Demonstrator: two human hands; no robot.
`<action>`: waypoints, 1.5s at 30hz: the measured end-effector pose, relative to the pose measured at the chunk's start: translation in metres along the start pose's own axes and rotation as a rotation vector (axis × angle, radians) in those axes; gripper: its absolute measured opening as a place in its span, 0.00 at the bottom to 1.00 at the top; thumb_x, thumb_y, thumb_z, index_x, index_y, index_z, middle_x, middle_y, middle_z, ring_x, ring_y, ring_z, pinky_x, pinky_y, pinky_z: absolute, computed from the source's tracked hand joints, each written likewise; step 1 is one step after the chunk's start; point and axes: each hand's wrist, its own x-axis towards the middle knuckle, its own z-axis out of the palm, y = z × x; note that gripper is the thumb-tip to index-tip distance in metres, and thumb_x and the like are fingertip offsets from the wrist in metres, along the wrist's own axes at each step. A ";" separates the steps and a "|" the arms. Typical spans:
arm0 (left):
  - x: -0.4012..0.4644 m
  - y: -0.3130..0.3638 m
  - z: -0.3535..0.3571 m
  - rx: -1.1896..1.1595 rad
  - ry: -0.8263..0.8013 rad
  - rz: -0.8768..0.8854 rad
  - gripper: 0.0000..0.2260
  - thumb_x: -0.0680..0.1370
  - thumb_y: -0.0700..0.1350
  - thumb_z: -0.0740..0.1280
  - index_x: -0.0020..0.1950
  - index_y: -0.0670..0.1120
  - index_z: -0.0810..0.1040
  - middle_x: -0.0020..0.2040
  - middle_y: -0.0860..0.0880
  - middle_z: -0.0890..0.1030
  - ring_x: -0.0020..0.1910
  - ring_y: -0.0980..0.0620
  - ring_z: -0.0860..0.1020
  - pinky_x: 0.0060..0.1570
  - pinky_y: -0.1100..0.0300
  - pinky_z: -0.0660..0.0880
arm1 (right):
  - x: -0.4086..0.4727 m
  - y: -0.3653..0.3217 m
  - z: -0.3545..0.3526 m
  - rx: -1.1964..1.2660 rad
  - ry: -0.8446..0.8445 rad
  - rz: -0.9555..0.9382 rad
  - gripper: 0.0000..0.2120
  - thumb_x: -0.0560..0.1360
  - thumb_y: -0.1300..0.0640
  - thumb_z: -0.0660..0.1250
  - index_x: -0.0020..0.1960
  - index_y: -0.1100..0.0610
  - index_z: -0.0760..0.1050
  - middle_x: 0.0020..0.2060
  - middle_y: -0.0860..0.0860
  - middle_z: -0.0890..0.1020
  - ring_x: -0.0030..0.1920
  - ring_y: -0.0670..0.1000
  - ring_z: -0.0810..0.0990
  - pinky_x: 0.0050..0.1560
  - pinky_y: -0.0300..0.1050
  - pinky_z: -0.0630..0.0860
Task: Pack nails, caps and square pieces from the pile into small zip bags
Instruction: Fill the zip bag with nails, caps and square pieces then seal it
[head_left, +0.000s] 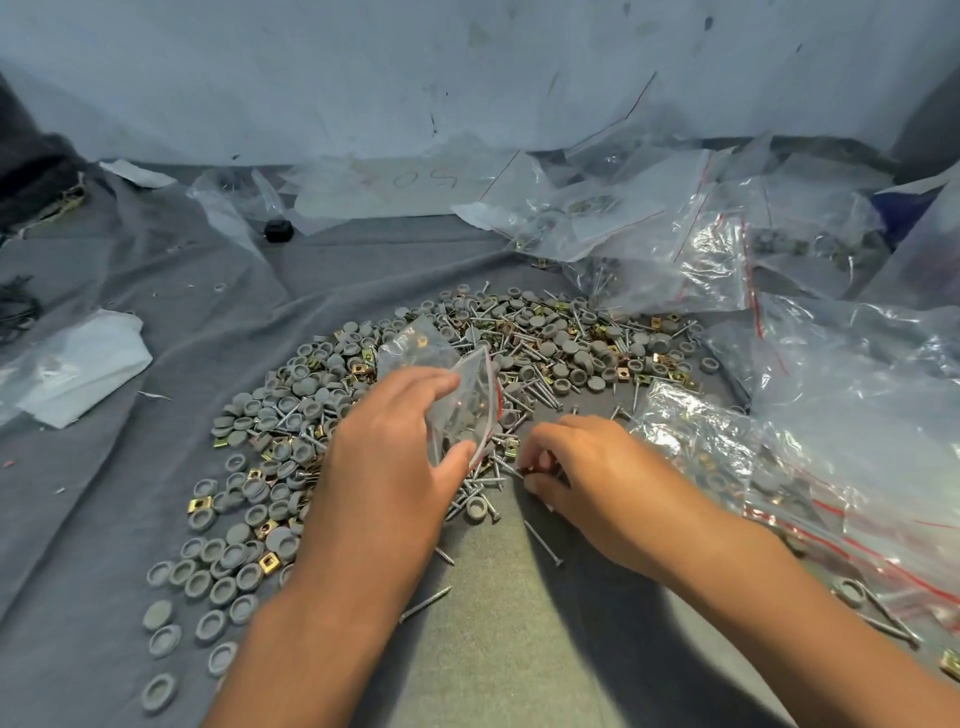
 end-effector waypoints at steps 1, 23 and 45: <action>0.000 0.000 0.000 0.002 0.000 0.001 0.26 0.69 0.44 0.79 0.66 0.47 0.79 0.61 0.56 0.80 0.57 0.61 0.76 0.64 0.73 0.62 | 0.001 0.002 0.000 0.018 0.002 0.008 0.03 0.81 0.51 0.64 0.52 0.45 0.75 0.48 0.42 0.77 0.51 0.47 0.77 0.52 0.46 0.76; 0.001 -0.006 0.001 -0.013 -0.003 0.008 0.26 0.69 0.44 0.80 0.66 0.47 0.79 0.62 0.55 0.80 0.57 0.65 0.71 0.62 0.84 0.53 | 0.018 0.001 0.013 0.078 0.097 0.018 0.04 0.79 0.49 0.69 0.51 0.47 0.75 0.47 0.43 0.75 0.51 0.47 0.70 0.48 0.41 0.65; -0.002 -0.003 0.005 -0.005 -0.012 0.032 0.28 0.69 0.43 0.80 0.67 0.49 0.78 0.62 0.57 0.79 0.55 0.64 0.73 0.61 0.81 0.58 | 0.020 -0.009 -0.044 1.837 0.200 0.568 0.21 0.77 0.82 0.47 0.58 0.66 0.71 0.55 0.61 0.78 0.50 0.53 0.82 0.44 0.42 0.83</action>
